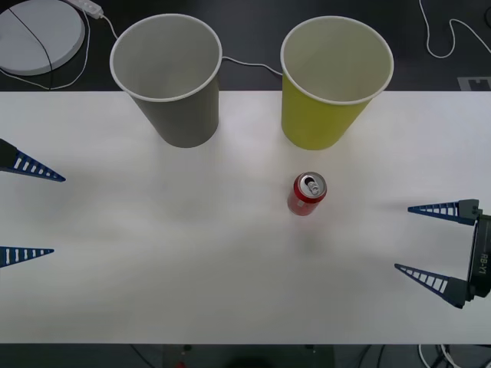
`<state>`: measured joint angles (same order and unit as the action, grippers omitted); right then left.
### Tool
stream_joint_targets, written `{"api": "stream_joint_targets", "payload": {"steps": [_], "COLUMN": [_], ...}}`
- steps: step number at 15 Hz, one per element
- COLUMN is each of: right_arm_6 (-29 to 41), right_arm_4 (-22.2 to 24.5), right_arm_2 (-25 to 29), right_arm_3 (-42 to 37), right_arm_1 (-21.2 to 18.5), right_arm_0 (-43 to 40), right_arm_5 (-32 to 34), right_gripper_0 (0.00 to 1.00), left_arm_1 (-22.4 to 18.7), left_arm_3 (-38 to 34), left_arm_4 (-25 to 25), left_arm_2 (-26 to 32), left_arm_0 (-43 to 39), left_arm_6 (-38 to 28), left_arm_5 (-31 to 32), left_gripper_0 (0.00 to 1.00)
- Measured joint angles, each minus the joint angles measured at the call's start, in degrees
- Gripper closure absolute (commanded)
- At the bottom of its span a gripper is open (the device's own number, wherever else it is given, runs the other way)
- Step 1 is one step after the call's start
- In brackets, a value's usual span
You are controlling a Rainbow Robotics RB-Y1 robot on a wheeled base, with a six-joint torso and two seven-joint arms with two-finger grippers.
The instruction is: Put the can into the green bin and the plastic bottle into the gray bin
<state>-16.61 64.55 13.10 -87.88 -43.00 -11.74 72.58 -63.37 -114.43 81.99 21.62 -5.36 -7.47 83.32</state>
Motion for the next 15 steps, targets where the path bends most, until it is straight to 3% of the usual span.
{"api": "stream_joint_targets", "payload": {"steps": [5,8,15], "right_arm_6": [-1.10,-2.48,-4.96], "right_arm_4": [-6.03,-6.47,-10.59], "right_arm_2": [-6.60,-7.84,-15.94], "right_arm_3": [6.61,8.88,9.05], "right_arm_1": [1.89,3.51,5.63], "right_arm_0": [2.27,3.76,5.69], "right_arm_5": [-2.16,-3.58,-14.74], "right_gripper_0": [0.00,0.00,0.00], "left_arm_1": [0.00,0.00,0.00], "left_arm_3": [0.00,0.00,0.00], "left_arm_4": [0.00,0.00,0.00], "left_arm_2": [0.00,0.00,0.00], "left_arm_0": [0.00,0.00,0.00], "left_arm_6": [0.00,0.00,0.00], "left_arm_5": [0.00,0.00,0.00], "left_gripper_0": [0.00,0.00,0.00]}}
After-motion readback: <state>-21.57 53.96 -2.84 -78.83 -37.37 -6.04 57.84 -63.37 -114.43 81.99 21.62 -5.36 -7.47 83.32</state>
